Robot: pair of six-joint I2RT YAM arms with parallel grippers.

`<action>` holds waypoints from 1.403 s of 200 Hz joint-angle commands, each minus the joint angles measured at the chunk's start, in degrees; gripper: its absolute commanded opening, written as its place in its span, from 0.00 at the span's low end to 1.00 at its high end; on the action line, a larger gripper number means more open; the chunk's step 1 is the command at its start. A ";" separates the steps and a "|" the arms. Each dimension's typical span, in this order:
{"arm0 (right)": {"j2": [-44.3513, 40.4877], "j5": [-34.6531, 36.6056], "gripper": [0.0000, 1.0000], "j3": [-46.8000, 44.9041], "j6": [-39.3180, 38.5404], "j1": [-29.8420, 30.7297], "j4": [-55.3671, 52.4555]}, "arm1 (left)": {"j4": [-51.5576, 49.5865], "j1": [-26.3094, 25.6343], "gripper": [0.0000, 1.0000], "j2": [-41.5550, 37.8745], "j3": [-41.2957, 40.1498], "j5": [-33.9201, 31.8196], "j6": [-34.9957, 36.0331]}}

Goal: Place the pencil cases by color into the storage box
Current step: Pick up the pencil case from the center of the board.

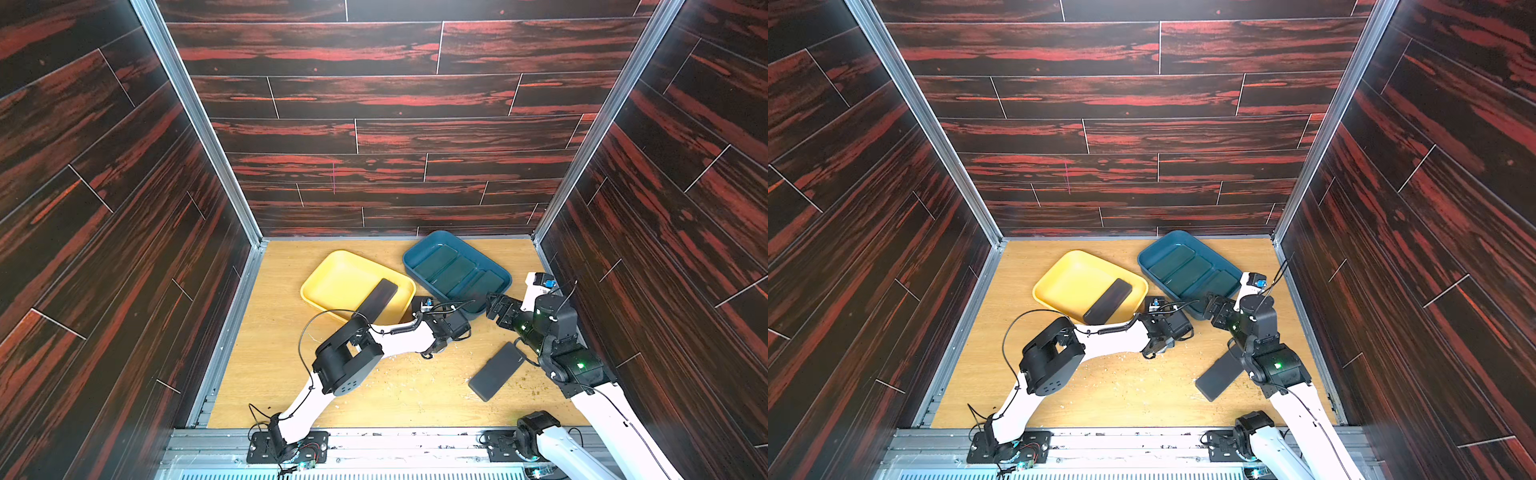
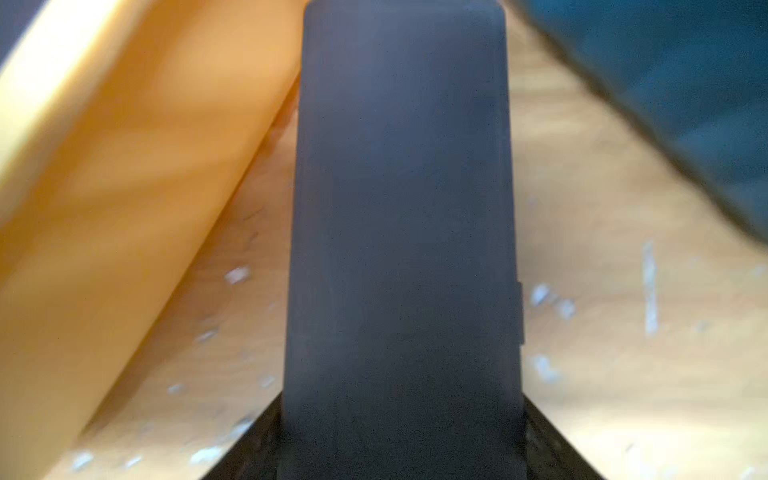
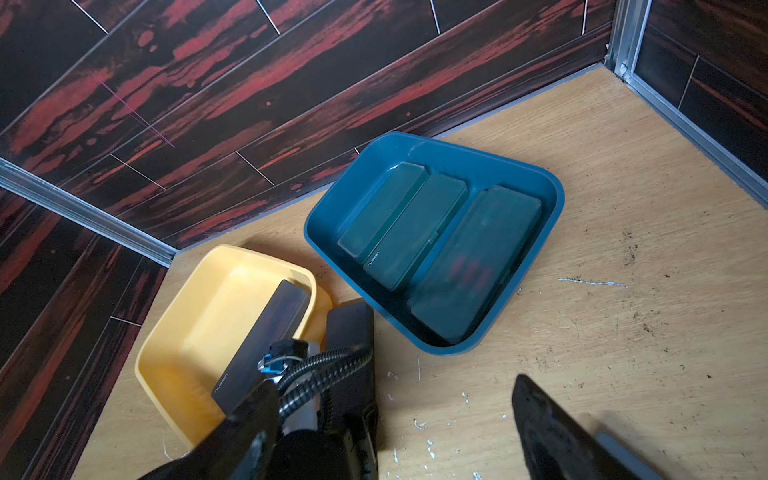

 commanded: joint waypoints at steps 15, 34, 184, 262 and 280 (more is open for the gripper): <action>-0.64 0.41 0.88 2.01 -0.47 -0.15 0.25 | -2.12 -1.22 0.56 -7.33 -5.04 0.78 1.67; -0.84 0.90 0.88 2.17 -0.49 -0.15 -0.04 | -0.60 -2.15 0.56 -9.62 -7.02 1.98 2.90; -2.26 3.38 0.88 5.26 -0.73 -0.15 -1.72 | -0.51 -5.98 0.56 -23.75 -10.60 4.09 9.32; -1.18 1.77 0.88 5.61 -0.76 -0.15 -0.05 | -2.54 -0.07 0.56 -36.15 -14.34 2.98 13.76; -0.28 0.70 0.88 5.31 -0.51 -0.02 1.08 | -1.59 4.36 0.56 -39.21 -16.48 4.82 14.67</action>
